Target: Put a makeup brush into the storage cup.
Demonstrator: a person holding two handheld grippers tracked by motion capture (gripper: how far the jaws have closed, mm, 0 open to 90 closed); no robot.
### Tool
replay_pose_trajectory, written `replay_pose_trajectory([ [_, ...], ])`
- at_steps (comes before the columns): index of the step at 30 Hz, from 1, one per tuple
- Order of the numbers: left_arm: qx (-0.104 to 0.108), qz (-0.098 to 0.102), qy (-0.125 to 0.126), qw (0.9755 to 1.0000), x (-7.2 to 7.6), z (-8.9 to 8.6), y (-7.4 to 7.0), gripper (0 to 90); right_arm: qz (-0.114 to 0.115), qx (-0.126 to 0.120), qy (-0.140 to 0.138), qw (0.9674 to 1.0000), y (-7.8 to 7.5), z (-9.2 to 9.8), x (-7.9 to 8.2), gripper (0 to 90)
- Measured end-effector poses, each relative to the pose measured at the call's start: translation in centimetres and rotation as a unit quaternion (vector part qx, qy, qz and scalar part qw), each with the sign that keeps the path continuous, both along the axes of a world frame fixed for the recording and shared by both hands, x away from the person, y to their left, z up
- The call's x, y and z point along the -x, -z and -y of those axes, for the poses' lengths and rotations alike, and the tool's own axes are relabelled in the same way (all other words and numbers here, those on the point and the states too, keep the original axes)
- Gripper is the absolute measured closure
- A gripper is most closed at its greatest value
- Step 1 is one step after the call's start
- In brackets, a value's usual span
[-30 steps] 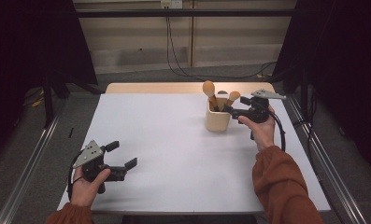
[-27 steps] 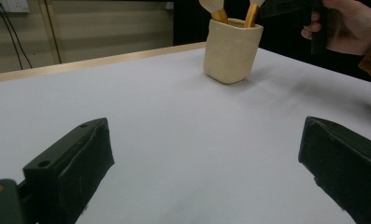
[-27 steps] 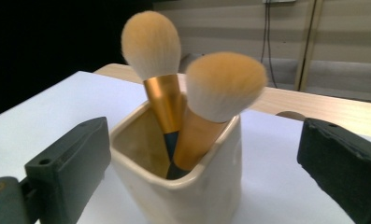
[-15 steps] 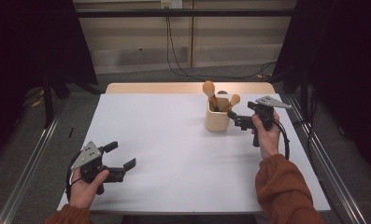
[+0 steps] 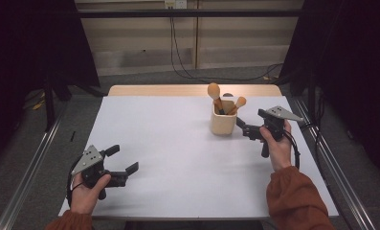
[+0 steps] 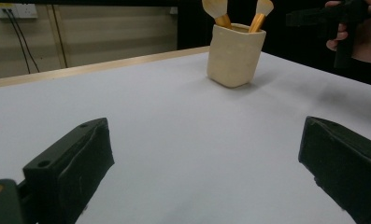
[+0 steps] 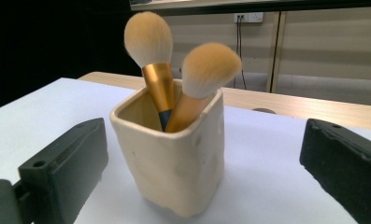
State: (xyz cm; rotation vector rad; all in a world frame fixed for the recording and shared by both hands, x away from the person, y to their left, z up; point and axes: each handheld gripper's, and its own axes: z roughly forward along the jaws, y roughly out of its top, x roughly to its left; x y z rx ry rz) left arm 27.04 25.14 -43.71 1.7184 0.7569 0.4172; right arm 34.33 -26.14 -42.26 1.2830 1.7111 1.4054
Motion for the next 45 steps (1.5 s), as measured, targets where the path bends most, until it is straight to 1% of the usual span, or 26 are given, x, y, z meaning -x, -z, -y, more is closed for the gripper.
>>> replay_pose_trajectory([
  [2, 0.0, -0.001, -0.001, 1.0, 0.1, 0.0, 0.0, 2.7, -0.006, -0.004, -0.003, 1.0, 0.1, 0.0, 0.3, 1.0],
  [6, 0.001, 0.002, -0.006, 1.0, 0.1, -0.1, 0.0, 2.7, -0.003, -0.003, -0.008, 1.0, 0.2, -0.2, 1.2, 1.0],
  [9, 0.0, 0.003, -0.001, 1.0, 0.1, -0.1, 0.0, 2.6, 0.001, 0.002, -0.013, 0.9999, 0.3, -0.3, 1.9, 1.0],
  [11, 0.001, 0.003, -0.003, 1.0, 0.2, 0.0, 0.0, 2.6, 0.002, 0.005, -0.013, 0.9999, 0.3, -0.3, 2.2, 1.0],
  [12, 0.002, 0.002, -0.005, 1.0, 0.2, -0.1, 0.0, 2.6, 0.006, 0.002, -0.013, 0.9999, 0.2, -0.3, 2.5, 1.0],
  [14, 0.002, 0.004, -0.007, 1.0, 0.2, -0.2, 0.1, 2.6, 0.01, 0.006, -0.015, 0.9998, 0.2, -0.4, 2.8, 1.0],
  [18, 0.0, 0.004, -0.013, 0.9999, 0.3, -0.2, 0.1, 2.7, 0.01, 0.007, -0.02, 0.9997, 0.3, -0.3, 3.7, 0.9],
  [21, 0.001, 0.003, -0.012, 0.9999, 0.3, -0.2, 0.1, 2.7, 0.01, 0.005, -0.023, 0.9997, 0.4, -0.2, 4.3, 0.9],
  [23, 0.002, 0.004, -0.009, 0.9999, 0.4, -0.2, 0.0, 2.6, 0.01, 0.012, -0.024, 0.9996, 0.5, -0.1, 4.7, 0.9],
  [25, 0.001, 0.006, -0.009, 0.9999, 0.5, -0.1, 0.0, 2.5, 0.009, 0.005, -0.025, 0.9996, 0.6, 0.1, 5.1, 1.1],
  [27, 0.003, 0.004, -0.01, 0.9999, 0.6, 0.0, -0.1, 2.5, 0.01, 0.011, -0.023, 0.9996, 0.8, 0.2, 5.6, 0.9],
  [28, 0.005, 0.004, -0.011, 0.9999, 0.6, 0.0, -0.1, 2.5, 0.009, 0.007, -0.024, 0.9997, 0.8, 0.2, 5.8, 0.9],
  [29, 0.002, 0.007, -0.011, 0.9999, 0.6, -0.1, -0.1, 2.5, 0.007, 0.007, -0.025, 0.9996, 1.0, 0.3, 6.0, 1.1],
  [33, 0.003, 0.005, -0.016, 0.9999, 0.8, -0.2, -0.2, 2.5, 0.004, 0.005, -0.024, 0.9997, 1.5, 0.3, 6.8, 0.9],
  [37, 0.002, 0.005, -0.02, 0.9998, 0.9, -0.4, -0.1, 2.5, 0.005, 0.0, -0.022, 0.9998, 1.6, 0.5, 7.7, 0.8],
  [39, -0.001, 0.003, -0.024, 0.9997, 1.0, -0.5, 0.0, 2.5, 0.008, 0.004, -0.023, 0.9997, 1.5, 0.7, 8.2, 0.7],
  [41, 0.0, 0.004, -0.026, 0.9996, 1.1, -0.5, 0.0, 2.5, 0.009, 0.002, -0.022, 0.9997, 1.5, 0.7, 8.5, 0.6],
  [43, 0.0, 0.006, -0.026, 0.9996, 1.2, -0.6, -0.1, 2.5, 0.006, 0.016, -0.026, 0.9995, 1.6, 0.8, 8.9, 0.7],
  [45, 0.002, 0.005, -0.029, 0.9996, 1.3, -0.7, -0.1, 2.5, 0.004, 0.014, -0.027, 0.9995, 1.7, 0.8, 9.3, 0.7],
])
